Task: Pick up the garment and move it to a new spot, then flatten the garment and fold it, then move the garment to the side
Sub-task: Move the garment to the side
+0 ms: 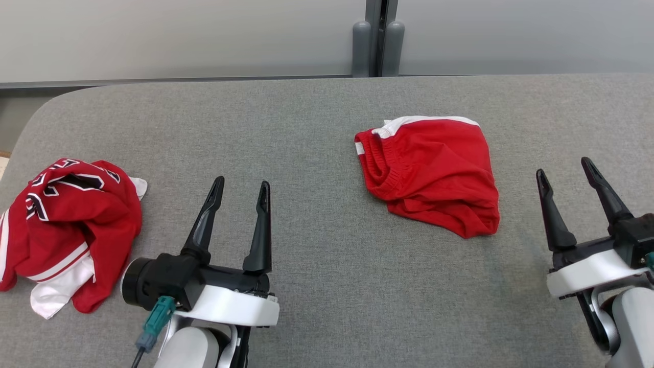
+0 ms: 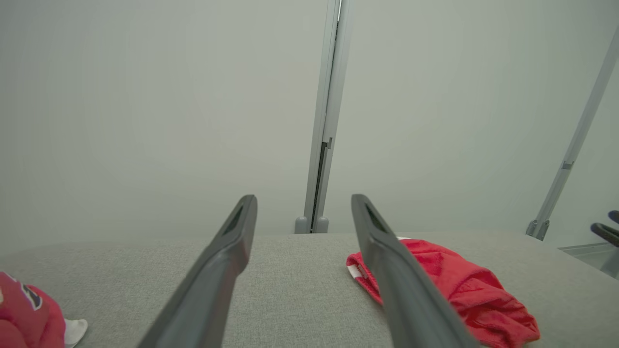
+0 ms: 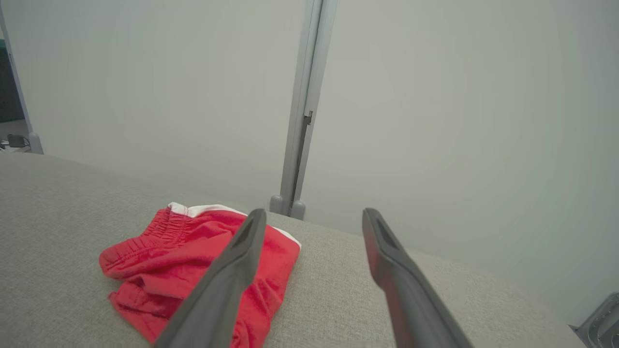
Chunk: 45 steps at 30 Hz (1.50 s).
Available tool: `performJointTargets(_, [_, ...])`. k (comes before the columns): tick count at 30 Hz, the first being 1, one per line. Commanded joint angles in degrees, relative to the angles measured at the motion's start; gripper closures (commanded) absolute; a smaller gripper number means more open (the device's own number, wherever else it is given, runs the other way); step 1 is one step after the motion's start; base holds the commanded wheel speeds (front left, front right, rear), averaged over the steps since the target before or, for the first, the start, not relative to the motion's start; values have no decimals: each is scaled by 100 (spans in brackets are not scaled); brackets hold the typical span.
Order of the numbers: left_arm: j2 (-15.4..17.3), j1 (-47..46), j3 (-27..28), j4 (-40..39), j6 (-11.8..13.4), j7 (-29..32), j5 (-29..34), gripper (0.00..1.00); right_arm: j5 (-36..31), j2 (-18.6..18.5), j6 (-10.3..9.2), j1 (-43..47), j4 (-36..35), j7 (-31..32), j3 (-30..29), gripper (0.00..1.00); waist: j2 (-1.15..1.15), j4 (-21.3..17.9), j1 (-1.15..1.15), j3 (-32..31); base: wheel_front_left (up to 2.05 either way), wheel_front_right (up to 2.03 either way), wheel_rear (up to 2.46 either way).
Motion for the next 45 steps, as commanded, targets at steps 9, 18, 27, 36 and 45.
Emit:
performJointTargets(9, [22,130,-61,11,24,1,51,0,-177,188,-2,247,-62,-31,-133,0,0,88,0,33,0,0,0])
performJointTargets(18, [21,-55,-183,93,-46,1,89,0,1745,337,-1,-308,794,641,-104,0,0,269,0,325,0,0,0])
performJointTargets(27, [22,-241,-455,303,-61,1,120,0,3796,268,5,-1072,1538,1857,-39,0,0,537,0,658,0,0,0])
performJointTargets(36, [22,-350,-630,339,-1,1,67,0,4122,243,5,-1592,2278,2132,273,80,0,688,0,796,0,0,0])
performJointTargets(45, [22,-406,-571,317,3,1,51,0,2884,-315,5,-1877,2396,1148,1496,100,0,495,0,737,0,0,0])
